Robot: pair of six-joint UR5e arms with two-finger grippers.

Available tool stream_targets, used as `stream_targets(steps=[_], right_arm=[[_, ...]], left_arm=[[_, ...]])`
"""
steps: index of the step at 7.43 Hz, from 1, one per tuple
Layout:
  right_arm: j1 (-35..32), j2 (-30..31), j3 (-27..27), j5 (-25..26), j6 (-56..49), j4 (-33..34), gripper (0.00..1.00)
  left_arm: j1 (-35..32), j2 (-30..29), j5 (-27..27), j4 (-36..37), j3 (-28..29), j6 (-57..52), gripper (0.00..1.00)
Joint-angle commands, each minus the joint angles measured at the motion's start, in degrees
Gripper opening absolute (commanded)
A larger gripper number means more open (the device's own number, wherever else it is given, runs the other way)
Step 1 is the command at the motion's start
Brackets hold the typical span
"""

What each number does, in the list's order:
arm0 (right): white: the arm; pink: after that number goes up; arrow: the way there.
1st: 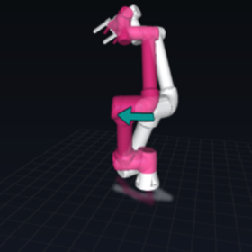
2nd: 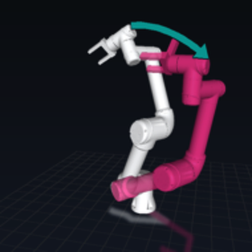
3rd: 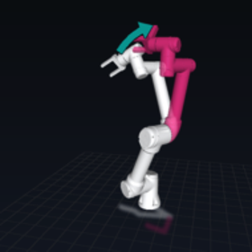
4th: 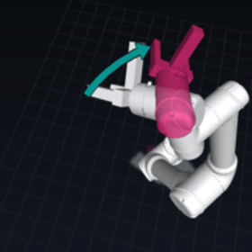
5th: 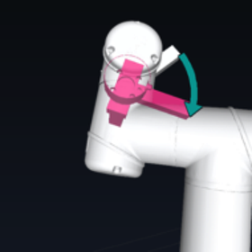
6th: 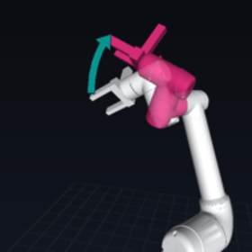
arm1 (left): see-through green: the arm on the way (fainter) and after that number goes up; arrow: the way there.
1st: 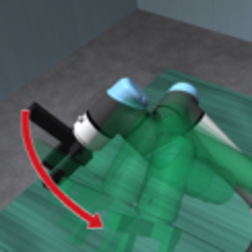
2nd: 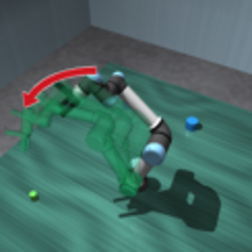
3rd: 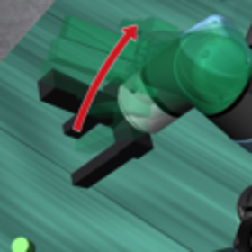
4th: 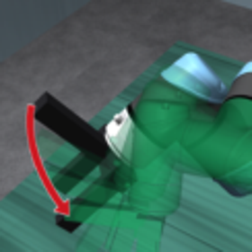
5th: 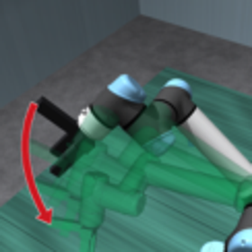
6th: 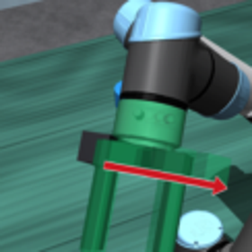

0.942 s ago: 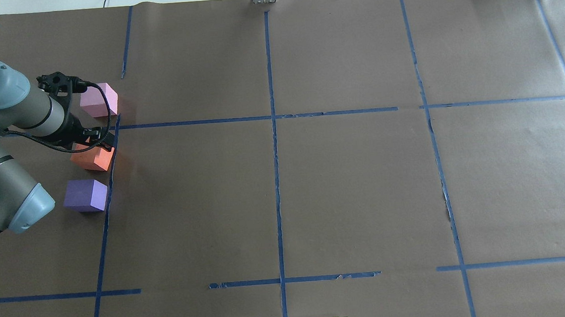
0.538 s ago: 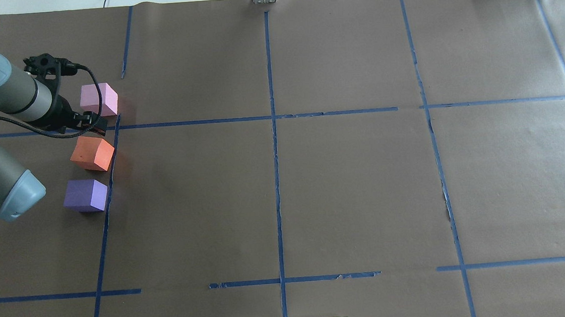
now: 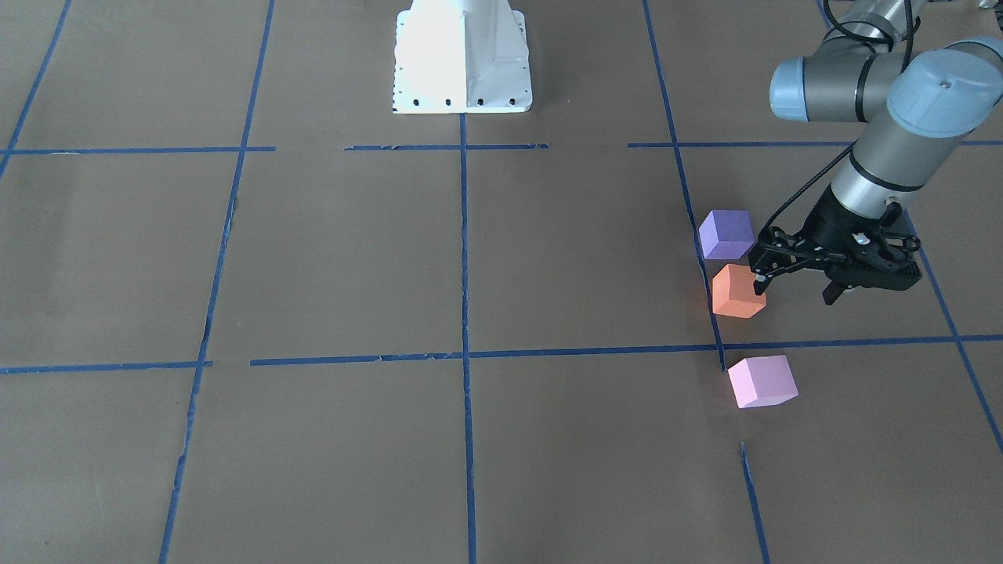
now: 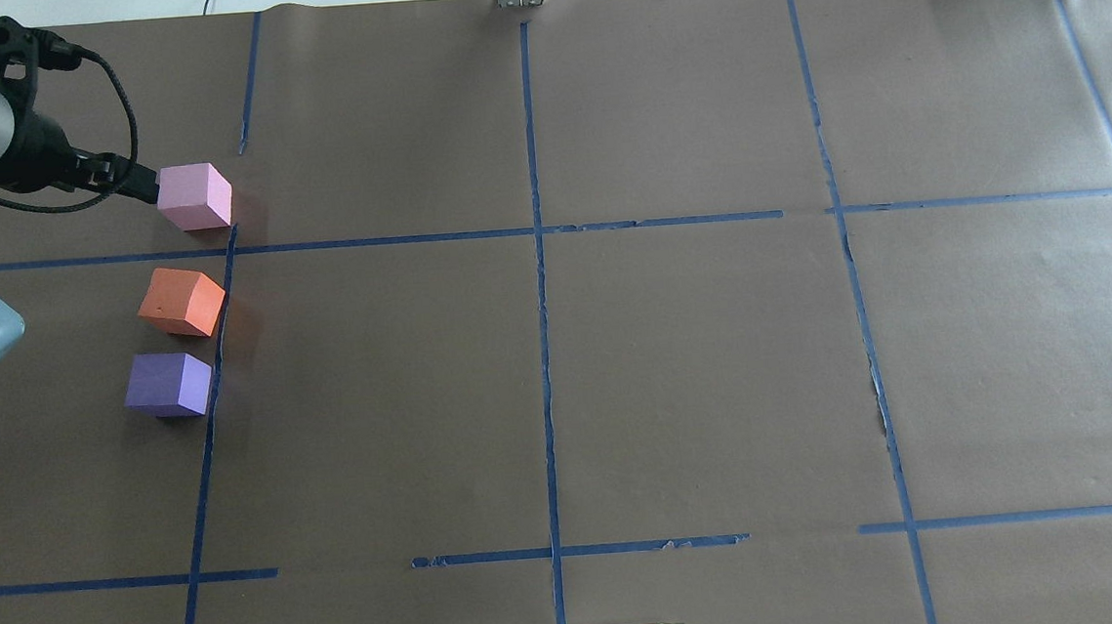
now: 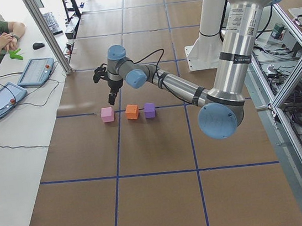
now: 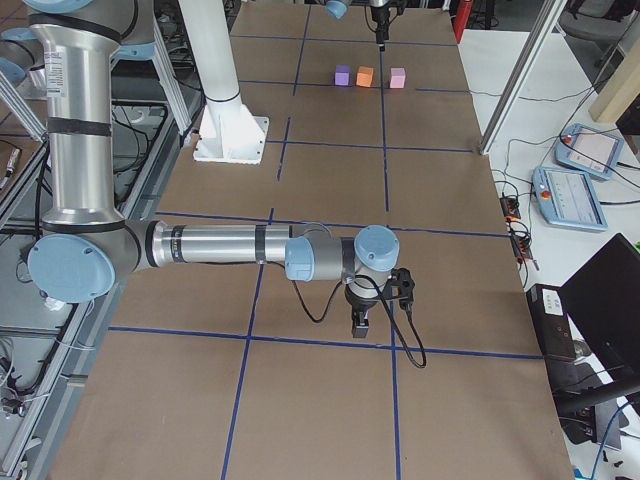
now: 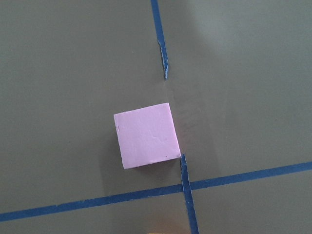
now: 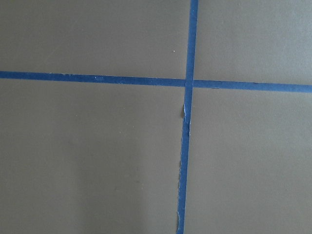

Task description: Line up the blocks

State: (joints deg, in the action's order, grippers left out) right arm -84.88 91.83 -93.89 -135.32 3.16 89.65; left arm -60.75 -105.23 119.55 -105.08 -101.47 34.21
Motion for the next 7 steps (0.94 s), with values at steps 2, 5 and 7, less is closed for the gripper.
stream_targets(steps=[2,5,7], right_arm=[[0.1,0.0,0.0,0.0,0.0,0.0,1.00],[0.0,0.0,0.0,0.0,0.0,0.0,1.00],[0.0,-0.1,0.0,0.0,0.0,0.0,1.00]], left_arm=[[-14.9,7.2,13.1,4.5,1.6,-21.2,1.00],[-23.8,7.7,12.4,12.2,9.9,-33.1,1.00],[-28.7,7.6,12.4,17.5,14.7,-44.3,1.00]])
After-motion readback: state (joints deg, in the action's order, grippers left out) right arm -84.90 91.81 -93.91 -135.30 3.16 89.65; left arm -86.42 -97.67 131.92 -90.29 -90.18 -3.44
